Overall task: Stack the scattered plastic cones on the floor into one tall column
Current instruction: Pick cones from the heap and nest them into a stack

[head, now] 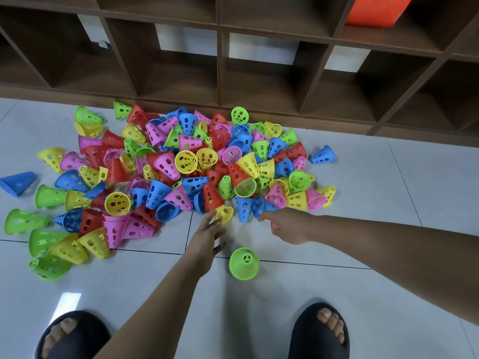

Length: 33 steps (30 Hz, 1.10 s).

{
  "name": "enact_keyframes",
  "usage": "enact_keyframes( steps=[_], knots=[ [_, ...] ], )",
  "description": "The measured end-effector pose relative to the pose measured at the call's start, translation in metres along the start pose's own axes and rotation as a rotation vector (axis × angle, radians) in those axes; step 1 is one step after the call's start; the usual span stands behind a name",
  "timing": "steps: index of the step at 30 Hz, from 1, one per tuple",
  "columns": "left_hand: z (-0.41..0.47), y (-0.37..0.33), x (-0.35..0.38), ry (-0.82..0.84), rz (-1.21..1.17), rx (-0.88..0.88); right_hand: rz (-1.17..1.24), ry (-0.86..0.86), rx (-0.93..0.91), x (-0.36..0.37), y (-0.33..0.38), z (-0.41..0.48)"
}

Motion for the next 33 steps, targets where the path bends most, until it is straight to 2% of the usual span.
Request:
enact_keyframes(
  steps=[4,13,18,22,24,26,30,33],
  knots=[
    [0.002,0.008,-0.011,-0.070,-0.036,-0.002,-0.251,-0.098,0.023,-0.013,-0.003,0.004],
    [-0.003,0.013,-0.026,-0.152,0.049,0.027,-0.416,-0.140,0.046,-0.022,-0.013,0.024],
    [-0.011,-0.009,-0.020,-0.109,0.084,0.073,-0.493,-0.210,0.033,-0.025,-0.011,0.020],
    [-0.016,-0.031,-0.003,0.038,0.016,0.089,-0.454,-0.289,-0.041,-0.039,-0.014,0.016],
    [-0.021,-0.041,0.007,0.113,-0.016,0.096,-0.355,-0.328,-0.103,-0.051,-0.013,0.012],
    [-0.026,-0.048,0.017,0.197,-0.032,0.105,-0.125,-0.342,-0.163,-0.063,-0.010,0.005],
    [-0.036,-0.056,0.033,0.346,-0.022,0.110,0.518,-0.374,-0.164,-0.083,0.000,-0.018],
    [-0.044,-0.054,0.041,0.409,0.008,0.104,0.937,-0.315,-0.141,-0.080,0.004,-0.031]
  ],
)
Point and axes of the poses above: each hand's wrist, its own z-axis towards the middle knuckle, its own x-axis out of the palm, y = z × x, the point moved 8 cm from there along z, towards the middle knuckle, and after that the axes turned 3 degrees about z, right-handed, at the moved point
